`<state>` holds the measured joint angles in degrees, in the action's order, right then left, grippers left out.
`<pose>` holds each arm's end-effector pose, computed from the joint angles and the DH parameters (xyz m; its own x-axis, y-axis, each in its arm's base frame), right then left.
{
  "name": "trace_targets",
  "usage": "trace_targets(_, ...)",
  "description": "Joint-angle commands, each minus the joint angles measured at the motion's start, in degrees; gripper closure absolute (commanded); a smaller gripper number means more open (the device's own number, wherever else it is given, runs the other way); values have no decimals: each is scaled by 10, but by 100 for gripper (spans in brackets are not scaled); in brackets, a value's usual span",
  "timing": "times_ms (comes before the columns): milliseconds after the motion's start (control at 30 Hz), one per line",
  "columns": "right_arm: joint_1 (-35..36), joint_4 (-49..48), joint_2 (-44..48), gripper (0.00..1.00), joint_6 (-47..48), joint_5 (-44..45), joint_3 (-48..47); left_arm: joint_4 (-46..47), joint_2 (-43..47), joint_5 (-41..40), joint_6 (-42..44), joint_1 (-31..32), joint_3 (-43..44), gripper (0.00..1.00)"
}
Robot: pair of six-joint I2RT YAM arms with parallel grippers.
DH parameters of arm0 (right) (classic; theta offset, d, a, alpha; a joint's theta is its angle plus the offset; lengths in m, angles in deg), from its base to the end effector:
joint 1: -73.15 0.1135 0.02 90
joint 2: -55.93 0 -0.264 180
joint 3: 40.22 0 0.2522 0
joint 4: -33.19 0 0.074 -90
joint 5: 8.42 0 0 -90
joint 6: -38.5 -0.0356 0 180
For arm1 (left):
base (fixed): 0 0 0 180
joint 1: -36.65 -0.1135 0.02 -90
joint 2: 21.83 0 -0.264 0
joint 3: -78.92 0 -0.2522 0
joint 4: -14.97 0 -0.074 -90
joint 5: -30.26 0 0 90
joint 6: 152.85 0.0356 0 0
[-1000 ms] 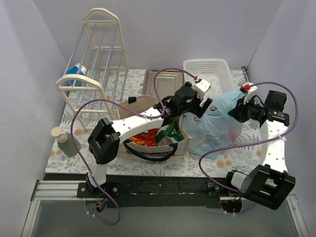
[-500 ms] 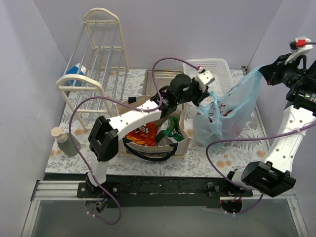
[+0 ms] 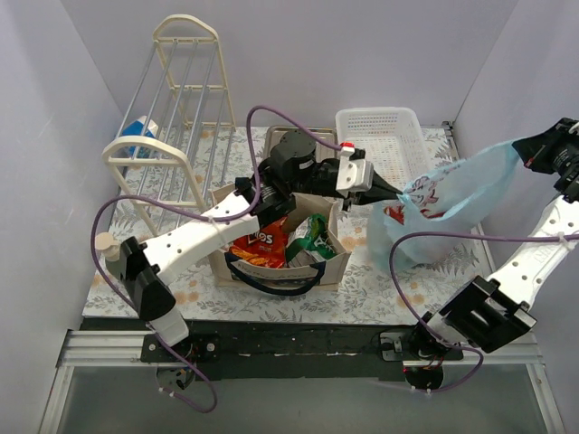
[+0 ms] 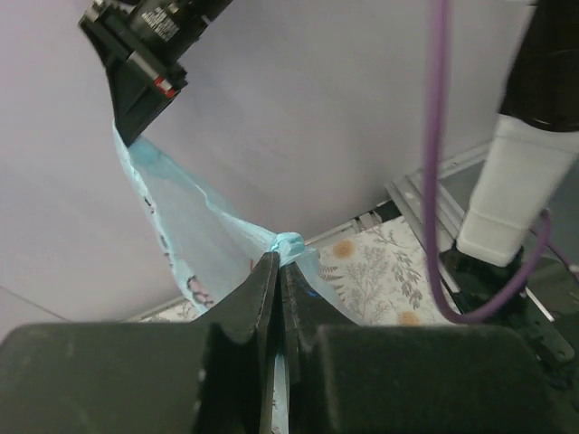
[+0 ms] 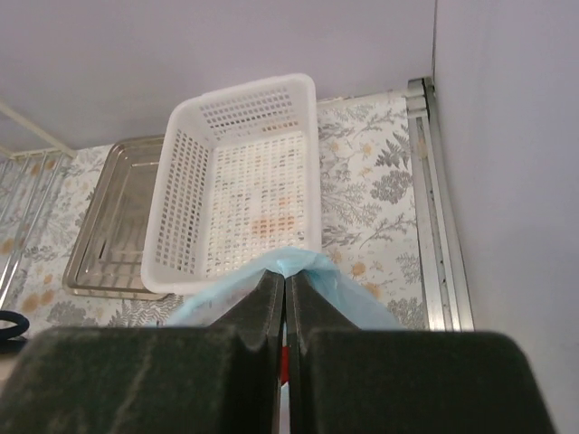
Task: Untie the knot of the grocery bags and take out the mixed food
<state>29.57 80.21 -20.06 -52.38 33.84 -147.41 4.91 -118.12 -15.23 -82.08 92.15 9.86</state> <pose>0.2109 -0.1643 0.4736 -0.1983 0.2029 -0.9589 -0.0492 0.9750 0.2165 0.2015 -0.3372 0.4476 -0.2811 -0.0056 -0.9597 0.9436 -0.1841 -0.2753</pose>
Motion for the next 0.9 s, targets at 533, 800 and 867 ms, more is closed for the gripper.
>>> trace_targets(533, 42, -63, -51, 99, -71, 19, -34, 37, -33, -71, 177, -76, -15, 100)
trace_targets(800, 50, -73, -41, 99, -36, 35, -58, 39, -55, -51, 138, -94, 70, 100)
trace_targets(867, 47, -71, -35, 99, -21, 34, -44, 42, -32, -29, 131, -94, 47, 100)
